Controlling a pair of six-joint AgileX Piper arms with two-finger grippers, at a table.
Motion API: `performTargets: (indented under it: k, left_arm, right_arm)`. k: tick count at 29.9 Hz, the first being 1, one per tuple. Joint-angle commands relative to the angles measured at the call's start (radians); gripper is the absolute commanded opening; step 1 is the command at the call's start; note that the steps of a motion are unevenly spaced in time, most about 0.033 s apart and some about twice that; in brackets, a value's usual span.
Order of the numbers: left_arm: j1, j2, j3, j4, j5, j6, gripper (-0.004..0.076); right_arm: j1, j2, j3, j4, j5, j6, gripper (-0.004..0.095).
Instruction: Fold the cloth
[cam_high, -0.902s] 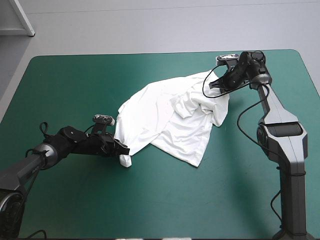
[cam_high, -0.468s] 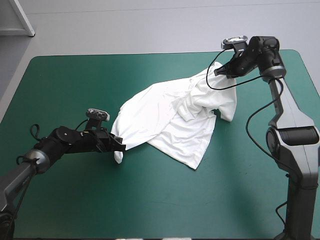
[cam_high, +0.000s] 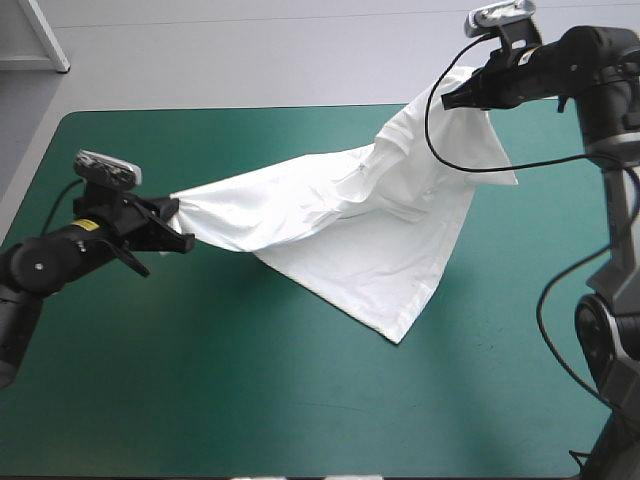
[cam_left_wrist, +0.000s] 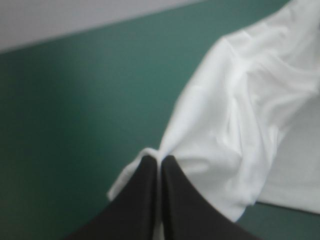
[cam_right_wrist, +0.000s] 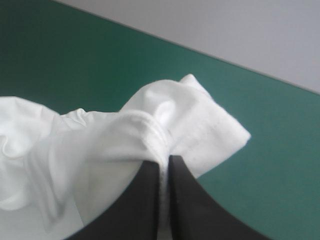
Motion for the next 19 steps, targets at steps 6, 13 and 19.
performTargets:
  k: [6,13,19]
  left_arm:
    - [0.014,-0.092,-0.494,0.003,0.085,-0.039,0.0019]
    - [0.014,-0.09,-0.907,0.125,0.189,-0.136,0.0019]
    - [0.014,-0.092,-1.134,0.217,0.277,-0.201,0.0019]
  right_arm:
    - [-0.002,-0.375,-0.03,0.05,-0.075,-0.06,0.0]
    - [-0.002,-0.621,-0.03,0.05,-0.088,-0.082,0.0]
    - [-0.002,-0.794,-0.03,0.052,-0.063,-0.073,0.0]
